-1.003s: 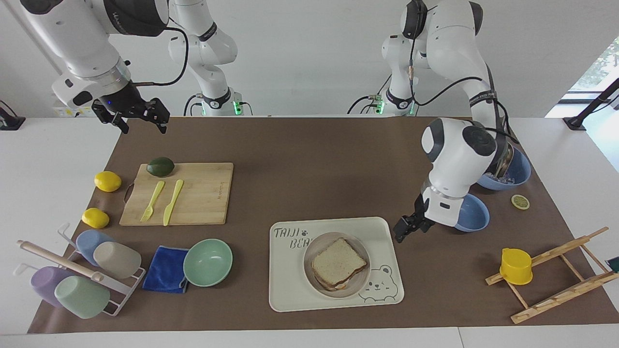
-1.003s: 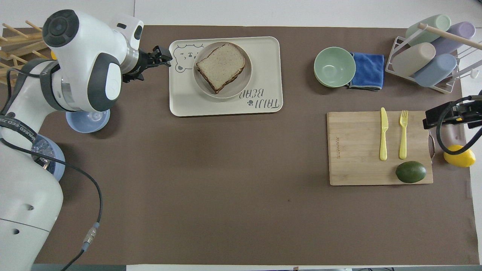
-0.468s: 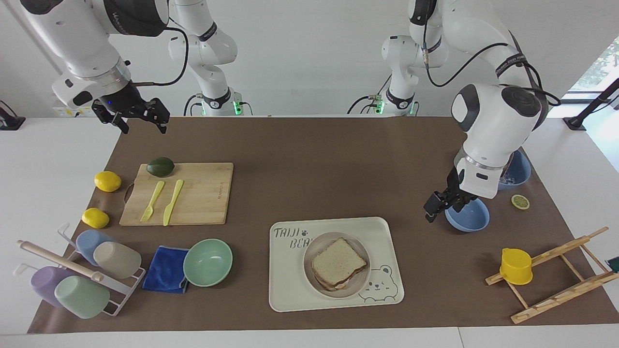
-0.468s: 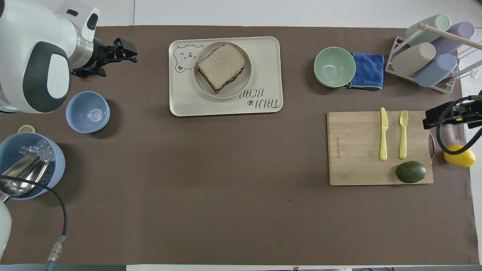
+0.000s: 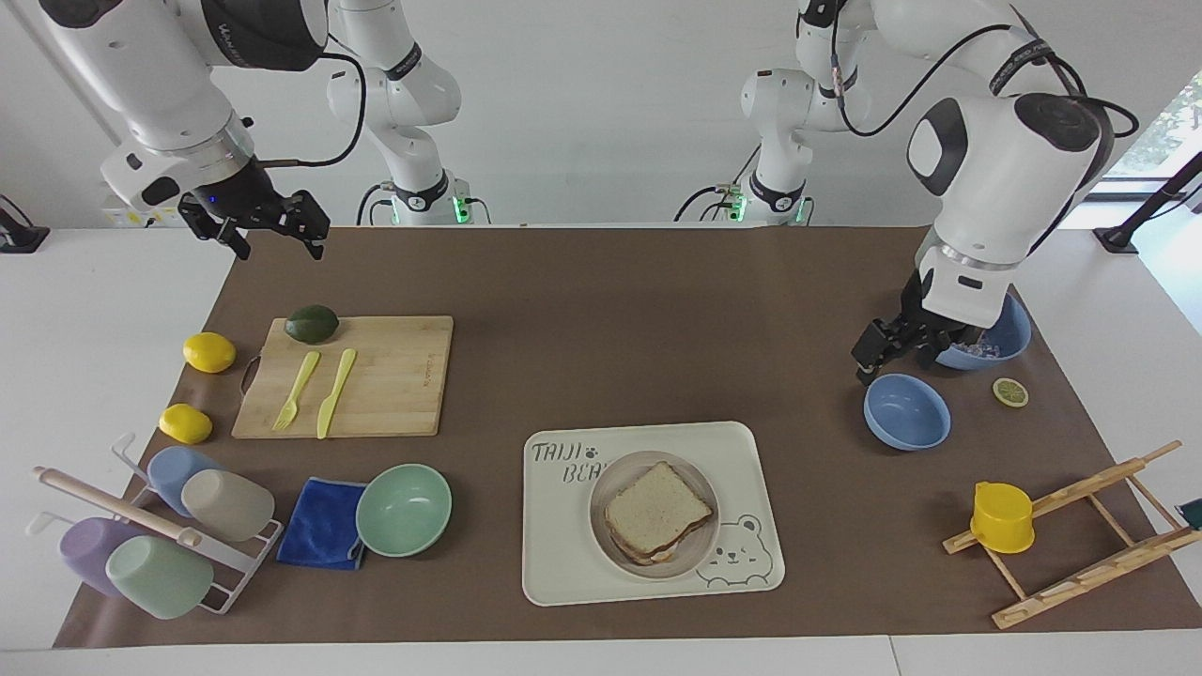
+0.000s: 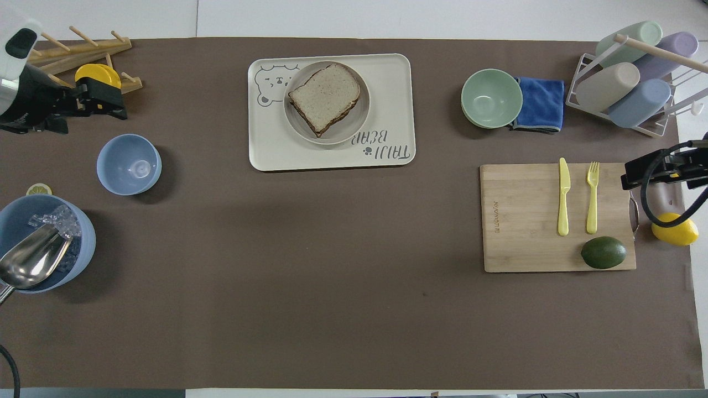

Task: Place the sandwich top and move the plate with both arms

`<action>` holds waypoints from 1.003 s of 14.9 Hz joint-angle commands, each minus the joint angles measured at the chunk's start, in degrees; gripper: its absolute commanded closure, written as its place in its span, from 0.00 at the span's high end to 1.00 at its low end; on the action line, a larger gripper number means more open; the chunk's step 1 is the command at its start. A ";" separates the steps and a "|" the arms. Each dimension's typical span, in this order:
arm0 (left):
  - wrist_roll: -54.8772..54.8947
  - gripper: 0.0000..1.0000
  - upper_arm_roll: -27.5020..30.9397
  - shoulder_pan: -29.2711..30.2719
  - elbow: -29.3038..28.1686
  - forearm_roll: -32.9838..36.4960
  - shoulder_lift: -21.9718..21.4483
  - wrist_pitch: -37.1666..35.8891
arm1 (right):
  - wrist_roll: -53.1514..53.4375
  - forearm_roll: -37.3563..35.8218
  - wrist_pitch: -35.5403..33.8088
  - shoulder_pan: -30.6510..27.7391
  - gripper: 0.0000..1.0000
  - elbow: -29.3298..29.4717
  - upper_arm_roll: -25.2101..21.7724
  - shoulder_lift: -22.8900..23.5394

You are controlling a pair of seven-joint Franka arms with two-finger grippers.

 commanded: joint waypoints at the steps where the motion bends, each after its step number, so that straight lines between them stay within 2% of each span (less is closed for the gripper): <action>1: 5.90 1.00 -1.01 2.85 -6.60 1.05 -6.44 -2.55 | -0.57 -0.77 0.18 0.02 1.00 -0.73 0.22 -0.80; 3: 9.51 1.00 -1.62 3.64 -12.04 1.05 -10.22 -2.38 | -0.57 -0.77 0.18 0.02 1.00 -0.64 0.22 -0.71; 6: 8.73 1.00 -7.67 6.01 -14.10 1.05 -10.85 -2.20 | -0.57 -0.77 0.18 0.02 1.00 -0.64 0.22 -0.71; 9: 8.73 1.00 -7.87 6.02 -11.91 3.07 -9.80 -2.20 | -0.57 -0.77 0.26 0.02 1.00 -0.64 0.22 -0.71; 13: 7.07 1.00 -7.78 6.11 -5.67 2.90 -7.96 -6.23 | -0.57 -0.77 0.35 0.11 1.00 -0.64 0.30 -0.71; 15: 6.27 1.00 -7.60 6.19 -4.95 2.90 -7.51 -6.43 | -0.48 -0.77 0.26 0.03 1.00 -0.64 0.30 -0.71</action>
